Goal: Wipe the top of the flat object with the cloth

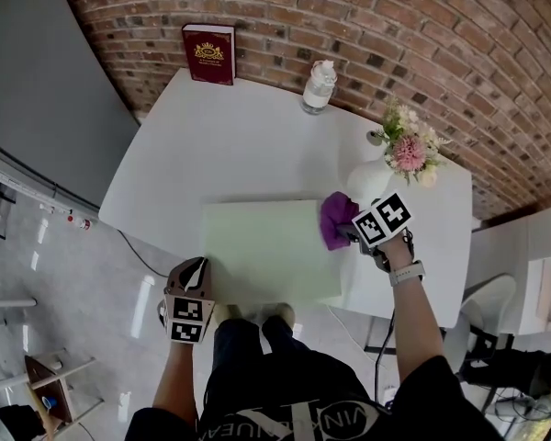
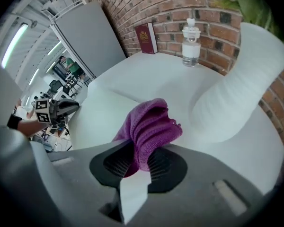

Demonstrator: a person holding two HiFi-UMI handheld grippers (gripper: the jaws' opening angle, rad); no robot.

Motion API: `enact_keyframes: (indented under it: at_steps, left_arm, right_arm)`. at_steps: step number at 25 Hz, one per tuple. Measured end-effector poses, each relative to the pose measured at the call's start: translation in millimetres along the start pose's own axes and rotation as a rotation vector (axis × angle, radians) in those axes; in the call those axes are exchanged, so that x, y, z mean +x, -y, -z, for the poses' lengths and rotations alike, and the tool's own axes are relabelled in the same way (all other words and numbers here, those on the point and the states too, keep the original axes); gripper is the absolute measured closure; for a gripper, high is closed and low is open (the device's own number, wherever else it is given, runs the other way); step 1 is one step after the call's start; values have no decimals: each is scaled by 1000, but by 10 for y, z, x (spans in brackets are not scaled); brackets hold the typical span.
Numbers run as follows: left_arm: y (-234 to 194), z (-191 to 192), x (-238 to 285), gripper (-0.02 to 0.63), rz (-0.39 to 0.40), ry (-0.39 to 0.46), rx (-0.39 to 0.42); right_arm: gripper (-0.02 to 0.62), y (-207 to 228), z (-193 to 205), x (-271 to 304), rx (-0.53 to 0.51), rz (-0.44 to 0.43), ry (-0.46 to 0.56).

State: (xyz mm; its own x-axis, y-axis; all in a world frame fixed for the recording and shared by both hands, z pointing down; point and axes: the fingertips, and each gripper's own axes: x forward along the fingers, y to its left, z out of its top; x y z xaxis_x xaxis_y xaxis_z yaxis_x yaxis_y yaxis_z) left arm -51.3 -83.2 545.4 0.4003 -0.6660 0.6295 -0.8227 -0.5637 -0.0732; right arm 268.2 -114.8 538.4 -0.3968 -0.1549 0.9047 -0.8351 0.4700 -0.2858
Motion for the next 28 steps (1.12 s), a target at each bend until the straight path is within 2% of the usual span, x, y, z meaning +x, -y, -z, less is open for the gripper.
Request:
enact_keyframes:
  at_steps: [4, 6, 9, 12, 14, 16, 21, 24, 28]
  left_arm:
    - [-61, -2, -46, 578, -40, 56, -148]
    - [-110, -34, -99, 578, -75, 82, -194]
    - [-113, -117, -201, 578, -96, 116, -189]
    - [-95, -82, -295, 578, -76, 133, -198]
    - [-88, -26, -353, 578, -58, 135, -208]
    - [-81, 16, -404, 578, -35, 138, -211]
    - [-108, 151, -570, 578, 26, 136, -188]
    - [-136, 253, -668, 578, 53, 125, -184]
    - [-128, 294, -771, 578, 80, 120, -174]
  right_arm:
    - [517, 164, 43, -171, -116, 160, 9]
    - [517, 116, 4, -270, -138, 175, 57]
    - [517, -243, -138, -373, -119, 71, 177]
    - [517, -947, -293, -330, -103, -125, 272]
    - [517, -1442, -359, -213, -94, -246, 291]
    - [517, -1847, -399, -46, -92, -318, 279]
    - [517, -2667, -504, 433, -103, -423, 210]
    - [517, -2971, -533, 687, -112, -437, 158]
    - [517, -3170, -546, 906, -121, -434, 108]
